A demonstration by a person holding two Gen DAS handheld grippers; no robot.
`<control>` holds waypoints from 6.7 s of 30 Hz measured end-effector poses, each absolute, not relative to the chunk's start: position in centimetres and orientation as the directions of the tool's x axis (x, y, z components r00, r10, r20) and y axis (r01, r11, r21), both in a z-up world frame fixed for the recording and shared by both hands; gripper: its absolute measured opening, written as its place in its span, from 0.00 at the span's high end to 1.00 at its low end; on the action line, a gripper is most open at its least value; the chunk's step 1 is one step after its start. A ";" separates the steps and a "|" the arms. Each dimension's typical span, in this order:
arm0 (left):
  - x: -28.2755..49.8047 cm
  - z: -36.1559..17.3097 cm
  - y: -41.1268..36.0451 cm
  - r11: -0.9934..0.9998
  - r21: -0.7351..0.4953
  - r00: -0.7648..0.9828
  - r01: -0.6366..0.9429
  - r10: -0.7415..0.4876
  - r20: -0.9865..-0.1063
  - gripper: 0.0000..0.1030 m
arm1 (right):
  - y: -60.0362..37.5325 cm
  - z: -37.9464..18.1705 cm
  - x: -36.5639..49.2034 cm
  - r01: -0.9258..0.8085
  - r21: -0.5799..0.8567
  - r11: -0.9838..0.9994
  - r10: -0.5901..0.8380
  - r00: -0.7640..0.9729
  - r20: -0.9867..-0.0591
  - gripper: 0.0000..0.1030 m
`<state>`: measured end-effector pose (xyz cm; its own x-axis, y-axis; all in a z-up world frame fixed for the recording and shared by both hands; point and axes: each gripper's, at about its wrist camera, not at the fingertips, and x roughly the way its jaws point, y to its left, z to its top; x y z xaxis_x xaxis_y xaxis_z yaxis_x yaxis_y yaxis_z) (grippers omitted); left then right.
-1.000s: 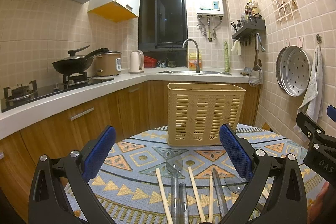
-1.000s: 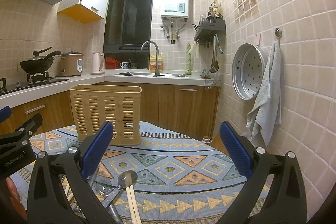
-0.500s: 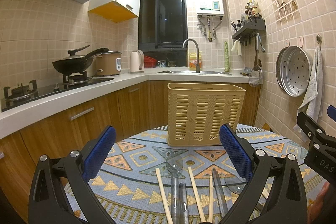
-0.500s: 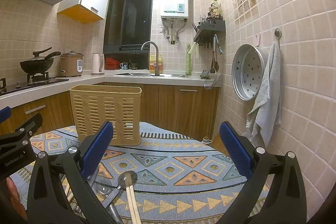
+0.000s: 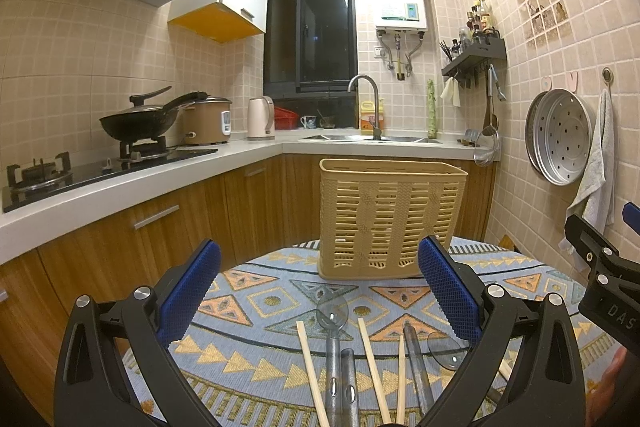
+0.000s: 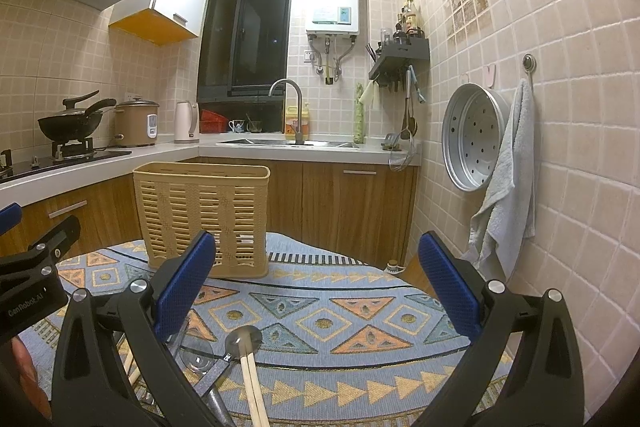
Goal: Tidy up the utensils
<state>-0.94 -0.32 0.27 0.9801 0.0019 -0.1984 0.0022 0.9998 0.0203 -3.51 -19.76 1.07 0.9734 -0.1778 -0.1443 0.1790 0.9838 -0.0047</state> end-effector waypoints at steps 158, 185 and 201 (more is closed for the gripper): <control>9.2 -4.1 3.3 0.981 -0.090 0.613 0.174 -0.179 -0.770 0.96 | -17.3 -6.7 11.2 -0.156 0.280 0.947 0.320 0.432 -0.843 0.91; 10.9 13.6 1.3 0.934 -0.204 0.938 0.295 -0.323 -0.123 0.96 | -19.5 11.8 12.8 -0.191 0.197 0.962 0.240 0.933 -0.268 0.91; 22.7 11.8 2.1 0.940 -0.293 0.971 0.178 -0.215 -0.100 0.96 | -18.2 9.4 23.7 -0.004 0.142 0.990 0.041 0.965 -0.261 0.91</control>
